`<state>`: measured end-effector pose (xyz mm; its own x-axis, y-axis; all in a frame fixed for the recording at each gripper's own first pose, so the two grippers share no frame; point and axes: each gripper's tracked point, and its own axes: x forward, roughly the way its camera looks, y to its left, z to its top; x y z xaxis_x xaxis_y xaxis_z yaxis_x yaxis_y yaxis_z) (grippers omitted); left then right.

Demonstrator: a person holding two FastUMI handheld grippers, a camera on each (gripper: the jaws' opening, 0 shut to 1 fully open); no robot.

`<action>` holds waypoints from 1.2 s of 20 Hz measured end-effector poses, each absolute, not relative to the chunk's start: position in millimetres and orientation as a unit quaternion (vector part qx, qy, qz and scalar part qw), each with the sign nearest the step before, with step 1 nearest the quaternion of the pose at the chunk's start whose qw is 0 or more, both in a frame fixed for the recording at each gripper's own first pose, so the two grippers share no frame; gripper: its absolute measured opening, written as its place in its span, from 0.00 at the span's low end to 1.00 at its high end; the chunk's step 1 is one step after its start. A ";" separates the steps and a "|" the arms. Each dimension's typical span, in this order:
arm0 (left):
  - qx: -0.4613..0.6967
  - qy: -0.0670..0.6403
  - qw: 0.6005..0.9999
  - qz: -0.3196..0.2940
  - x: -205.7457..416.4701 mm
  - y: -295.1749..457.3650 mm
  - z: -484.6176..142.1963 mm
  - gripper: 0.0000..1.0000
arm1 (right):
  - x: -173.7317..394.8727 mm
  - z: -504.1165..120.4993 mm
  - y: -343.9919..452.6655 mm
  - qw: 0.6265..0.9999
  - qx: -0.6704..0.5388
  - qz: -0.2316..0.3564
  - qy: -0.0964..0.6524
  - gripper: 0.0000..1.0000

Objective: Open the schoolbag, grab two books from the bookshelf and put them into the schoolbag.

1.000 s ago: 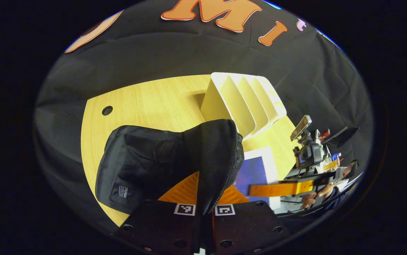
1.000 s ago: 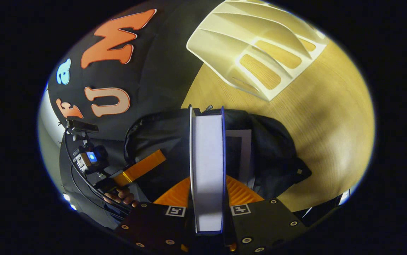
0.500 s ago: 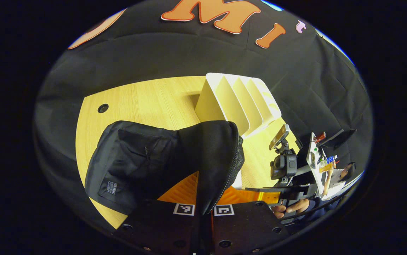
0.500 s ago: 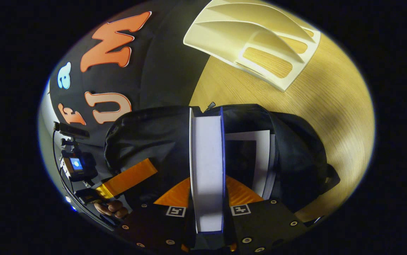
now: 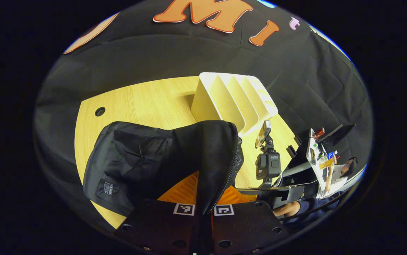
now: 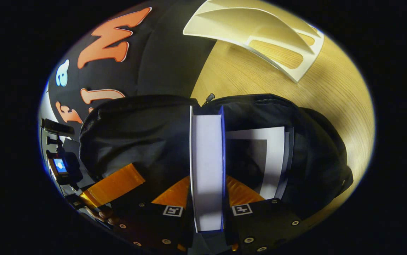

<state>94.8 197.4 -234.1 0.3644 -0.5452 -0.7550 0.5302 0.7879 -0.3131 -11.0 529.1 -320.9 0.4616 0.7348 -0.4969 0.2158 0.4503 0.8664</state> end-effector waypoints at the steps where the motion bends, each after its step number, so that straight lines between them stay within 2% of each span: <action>1: -0.006 0.461 0.827 -0.323 94.8 199.2 -236.2 0.06 | -18.4 -333.5 527.9 0.700 0.466 0.175 0.511 0.47; 2: -0.006 0.462 0.827 -0.320 95.3 200.8 -238.4 0.06 | -24.3 -343.2 526.1 0.705 0.441 0.170 0.529 0.66; 3: -0.007 0.464 0.827 -0.319 93.4 200.7 -241.3 0.06 | -25.3 -348.3 521.7 0.712 0.420 0.167 0.537 0.64; 4: -0.005 0.464 0.827 -0.318 91.2 201.3 -242.7 0.06 | -28.2 -349.7 513.9 0.717 0.403 0.165 0.545 0.70; 5: -0.003 0.463 0.828 -0.315 91.9 200.6 -244.3 0.06 | -29.8 -349.0 509.4 0.722 0.389 0.166 0.548 0.66; 6: 0.000 0.462 0.830 -0.313 91.0 199.9 -245.2 0.05 | -34.3 -347.3 502.7 0.728 0.371 0.166 0.552 0.87; 7: 0.001 0.463 0.831 -0.307 91.9 200.4 -248.1 0.05 | -35.4 -344.0 494.7 0.735 0.358 0.171 0.550 0.96; 14: 0.009 0.465 0.845 -0.263 83.9 188.2 -263.1 0.05 | -24.3 -309.8 411.8 0.797 0.278 0.165 0.511 0.98; 19: 0.014 0.470 0.853 -0.226 80.2 181.0 -268.5 0.07 | -13.8 -296.3 360.8 0.815 0.258 0.161 0.494 0.98; 21: 0.006 0.475 0.853 -0.217 75.8 173.2 -270.1 0.14 | -10.6 -292.1 341.2 0.821 0.246 0.161 0.489 0.98; 23: 0.003 0.481 0.852 -0.205 71.1 168.2 -272.4 0.29 | -9.1 -289.3 328.2 0.826 0.234 0.165 0.485 0.98; 24: 0.003 0.484 0.852 -0.202 67.4 163.5 -275.3 0.27 | -9.4 -289.0 321.8 0.829 0.227 0.168 0.484 0.99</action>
<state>67.4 163.5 -275.3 0.4504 -0.3408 -0.8252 0.3471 0.9184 -0.1898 -9.4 321.8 -289.0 0.4757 0.4969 -0.7258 -0.0583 0.8412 0.5376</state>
